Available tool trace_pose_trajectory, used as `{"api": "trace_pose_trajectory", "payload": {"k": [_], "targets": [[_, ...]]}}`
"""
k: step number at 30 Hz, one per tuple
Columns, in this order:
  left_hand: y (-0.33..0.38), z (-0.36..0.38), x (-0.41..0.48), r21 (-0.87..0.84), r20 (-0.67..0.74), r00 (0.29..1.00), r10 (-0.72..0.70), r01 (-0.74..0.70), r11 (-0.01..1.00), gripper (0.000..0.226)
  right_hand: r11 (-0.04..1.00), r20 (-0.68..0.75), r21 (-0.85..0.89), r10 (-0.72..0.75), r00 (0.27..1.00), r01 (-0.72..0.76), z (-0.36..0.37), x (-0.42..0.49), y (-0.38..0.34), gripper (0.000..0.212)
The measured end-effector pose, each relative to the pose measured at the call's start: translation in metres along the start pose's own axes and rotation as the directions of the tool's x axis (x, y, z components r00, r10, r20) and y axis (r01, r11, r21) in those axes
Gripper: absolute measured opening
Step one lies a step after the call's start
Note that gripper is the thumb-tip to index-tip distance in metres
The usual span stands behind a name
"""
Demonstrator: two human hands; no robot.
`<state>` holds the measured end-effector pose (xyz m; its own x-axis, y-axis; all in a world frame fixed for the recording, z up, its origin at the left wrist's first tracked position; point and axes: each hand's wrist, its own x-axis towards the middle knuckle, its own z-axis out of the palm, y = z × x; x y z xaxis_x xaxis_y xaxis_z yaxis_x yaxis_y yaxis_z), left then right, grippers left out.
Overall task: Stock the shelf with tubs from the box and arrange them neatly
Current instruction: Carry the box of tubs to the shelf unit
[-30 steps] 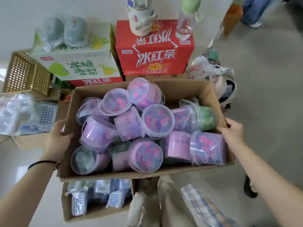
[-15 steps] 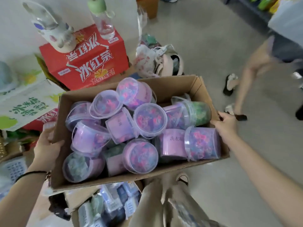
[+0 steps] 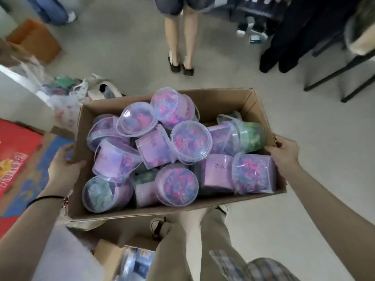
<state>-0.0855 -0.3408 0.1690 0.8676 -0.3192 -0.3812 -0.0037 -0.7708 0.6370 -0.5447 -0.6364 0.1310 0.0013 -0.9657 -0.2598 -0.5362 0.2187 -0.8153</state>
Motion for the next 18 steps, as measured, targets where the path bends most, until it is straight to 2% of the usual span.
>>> {"api": "trace_pose_trajectory", "payload": {"k": [3, 6, 11, 15, 18], "targets": [[0.070, 0.058, -0.021, 0.045, 0.079, 0.993, 0.085, -0.088, 0.995, 0.053, 0.996, -0.086, 0.033, 0.088, 0.992, -0.086, -0.072, 0.017, 0.024, 0.041], [0.123, 0.114, -0.034, 0.015, 0.175, 0.975, 0.137, -0.142, 0.990, 0.052, 0.990, -0.149, 0.078, 0.127, 0.981, -0.117, -0.136, 0.029, 0.039, 0.041], [0.220, 0.223, -0.068, -0.055, 0.363, 0.900, 0.242, -0.239, 0.969, 0.045, 0.980, -0.292, 0.106, 0.190, 0.938, -0.165, -0.246, 0.042, 0.066, 0.047], [0.297, 0.298, -0.090, -0.037, 0.439, 0.844, 0.309, -0.327, 0.944, 0.049, 0.960, -0.407, 0.138, 0.281, 0.869, -0.246, -0.306, 0.049, 0.086, 0.045], [0.354, 0.354, -0.112, -0.052, 0.494, 0.784, 0.377, -0.406, 0.912, 0.050, 0.940, -0.509, 0.150, 0.339, 0.792, -0.306, -0.337, 0.056, 0.094, 0.044]]}}
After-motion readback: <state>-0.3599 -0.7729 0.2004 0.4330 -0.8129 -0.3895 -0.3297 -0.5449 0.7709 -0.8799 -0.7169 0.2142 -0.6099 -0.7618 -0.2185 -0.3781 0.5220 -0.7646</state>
